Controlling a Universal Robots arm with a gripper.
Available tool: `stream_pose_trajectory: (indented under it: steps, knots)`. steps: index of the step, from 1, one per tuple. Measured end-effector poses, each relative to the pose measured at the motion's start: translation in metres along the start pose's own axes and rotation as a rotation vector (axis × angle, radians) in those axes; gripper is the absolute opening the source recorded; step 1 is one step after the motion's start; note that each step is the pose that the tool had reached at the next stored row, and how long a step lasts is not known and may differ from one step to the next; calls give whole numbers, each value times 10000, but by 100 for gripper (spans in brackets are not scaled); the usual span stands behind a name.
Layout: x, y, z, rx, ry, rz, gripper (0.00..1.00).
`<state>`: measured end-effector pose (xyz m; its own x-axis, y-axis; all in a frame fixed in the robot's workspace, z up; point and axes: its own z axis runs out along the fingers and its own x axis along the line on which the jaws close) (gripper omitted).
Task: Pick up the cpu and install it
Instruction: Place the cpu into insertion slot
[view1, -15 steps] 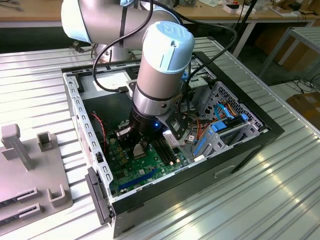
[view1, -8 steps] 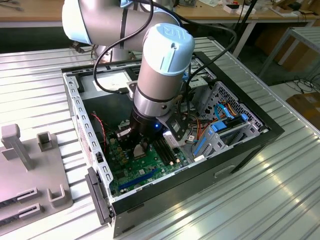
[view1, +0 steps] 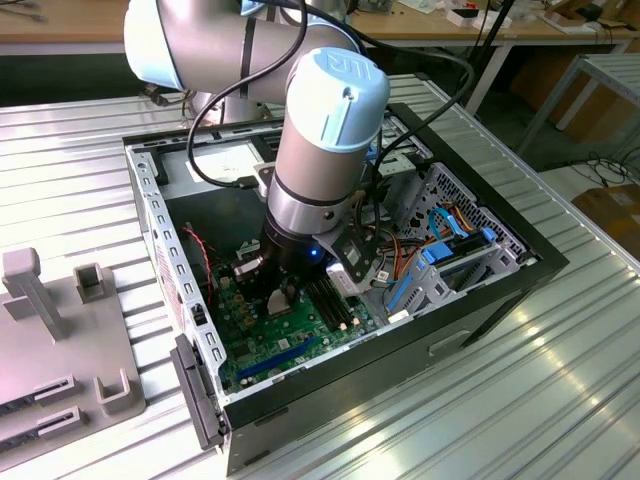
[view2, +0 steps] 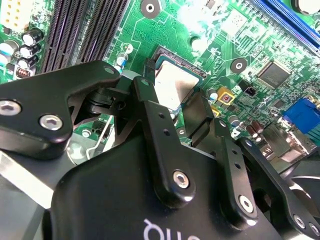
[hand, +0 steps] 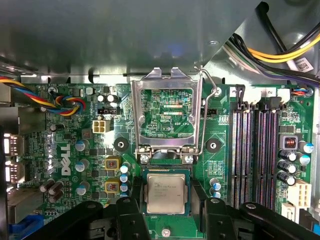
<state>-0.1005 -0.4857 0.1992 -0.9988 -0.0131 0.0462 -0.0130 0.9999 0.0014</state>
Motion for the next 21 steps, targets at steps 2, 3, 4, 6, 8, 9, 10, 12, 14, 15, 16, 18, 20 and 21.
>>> stream_pose_trajectory:
  steps: [2,3,4,6,8,9,10,12,14,15,16,18,20,21]
  knots:
    - [0,-1,0,-1,0,0,47]
    - [0,-1,0,-1,0,0,47]
    - [0,-1,1,-2,0,1,47]
    - [0,-1,0,-1,-1,9,47]
    - [0,-1,1,-3,-1,21,47]
    - [0,-1,0,-2,0,26,47]
    - [0,-1,1,-3,-1,31,47]
    - [0,-1,0,-3,-1,40,47]
    - [-11,-1,0,-3,-1,52,47]
    - [-4,-5,2,-9,-2,53,47]
    - [-4,-14,1,-6,1,54,47]
    - [-10,-11,9,-4,0,40,47]
    - [-12,6,14,-3,1,36,47]
    - [-12,6,14,-4,1,36,47]
